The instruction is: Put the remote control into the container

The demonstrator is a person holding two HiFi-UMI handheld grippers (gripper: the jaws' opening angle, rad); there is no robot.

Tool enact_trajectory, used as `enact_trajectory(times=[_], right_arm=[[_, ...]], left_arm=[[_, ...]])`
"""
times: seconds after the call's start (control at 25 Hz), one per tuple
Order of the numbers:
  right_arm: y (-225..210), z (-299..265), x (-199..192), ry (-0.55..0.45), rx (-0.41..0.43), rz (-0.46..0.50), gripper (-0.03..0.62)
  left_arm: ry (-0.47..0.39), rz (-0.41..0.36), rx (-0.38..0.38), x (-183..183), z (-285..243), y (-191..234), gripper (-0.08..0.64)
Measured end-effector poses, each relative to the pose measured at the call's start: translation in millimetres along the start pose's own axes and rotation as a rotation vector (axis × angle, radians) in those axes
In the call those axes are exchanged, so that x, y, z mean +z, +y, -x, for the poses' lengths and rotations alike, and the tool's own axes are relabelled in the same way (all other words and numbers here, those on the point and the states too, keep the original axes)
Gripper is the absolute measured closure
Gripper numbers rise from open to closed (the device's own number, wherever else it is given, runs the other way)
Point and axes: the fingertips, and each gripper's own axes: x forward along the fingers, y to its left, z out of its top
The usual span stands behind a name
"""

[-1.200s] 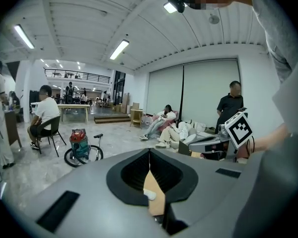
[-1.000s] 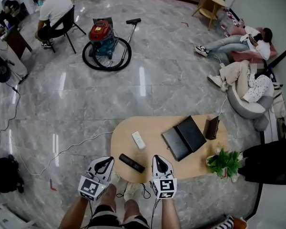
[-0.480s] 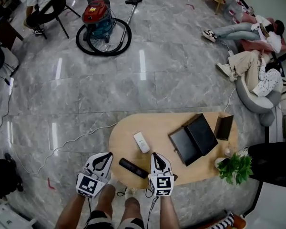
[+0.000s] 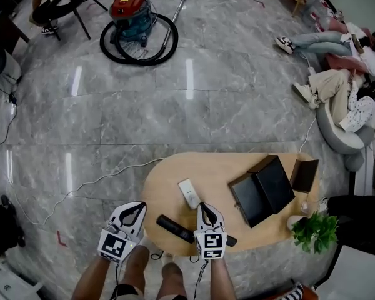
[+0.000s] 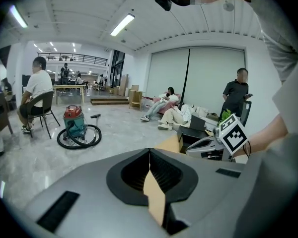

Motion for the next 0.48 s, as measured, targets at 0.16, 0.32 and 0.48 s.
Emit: enact_trajectory(times=[0.16, 0.32, 0.48], right_arm=[[0.3, -18.2, -13.0, 0.031, -0.011, 0.027, 0.58], [0.6, -39.6, -21.2, 0.084, -0.007, 0.063, 0.543], [5.0, -55.6, -33.9, 0.139, 0.023, 0.094, 0.46]], left_arm=[[-0.001, 0.012, -0.002, -13.5, -3.8, 6.7, 0.551], [0.03, -0.012, -0.018, -22.5, -3.5, 14.0, 0.551], [0.047, 0.004, -0.022, -34.9, -1.7, 18.5, 0.551]])
